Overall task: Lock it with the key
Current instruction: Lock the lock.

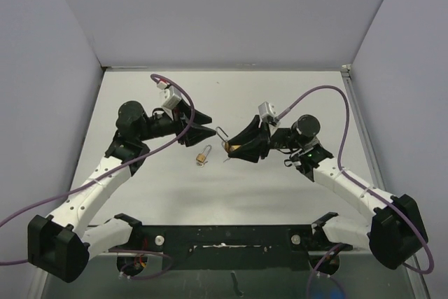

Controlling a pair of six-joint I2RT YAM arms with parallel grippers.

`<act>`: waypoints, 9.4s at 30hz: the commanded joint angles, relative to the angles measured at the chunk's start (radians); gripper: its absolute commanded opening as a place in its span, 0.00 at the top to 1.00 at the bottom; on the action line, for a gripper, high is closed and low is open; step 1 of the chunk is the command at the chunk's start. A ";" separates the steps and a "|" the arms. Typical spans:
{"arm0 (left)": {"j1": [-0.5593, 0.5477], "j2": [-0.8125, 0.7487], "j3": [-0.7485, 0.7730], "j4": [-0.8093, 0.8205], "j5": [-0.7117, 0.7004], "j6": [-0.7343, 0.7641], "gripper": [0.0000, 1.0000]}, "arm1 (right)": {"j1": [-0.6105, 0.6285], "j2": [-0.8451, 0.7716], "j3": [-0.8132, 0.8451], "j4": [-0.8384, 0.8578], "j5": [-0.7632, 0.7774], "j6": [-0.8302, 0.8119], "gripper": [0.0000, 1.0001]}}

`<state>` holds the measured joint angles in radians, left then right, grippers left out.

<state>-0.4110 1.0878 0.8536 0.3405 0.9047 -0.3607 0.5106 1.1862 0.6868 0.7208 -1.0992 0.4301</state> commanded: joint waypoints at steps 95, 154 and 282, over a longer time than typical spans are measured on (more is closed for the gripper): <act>-0.063 0.002 0.193 -0.386 -0.079 0.171 0.91 | 0.260 -0.153 0.064 -0.453 0.529 -0.419 1.00; -0.064 -0.095 -0.065 0.173 0.043 0.012 0.62 | 0.289 -0.246 0.055 -0.465 0.634 -0.446 1.00; -0.094 -0.131 0.164 -0.247 -0.040 0.272 1.00 | 0.335 -0.123 0.178 -0.450 0.685 -0.508 0.54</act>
<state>-0.5018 0.9855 0.9791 0.0460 0.8639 -0.0925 0.8333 1.0653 0.8295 0.2123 -0.4713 -0.0471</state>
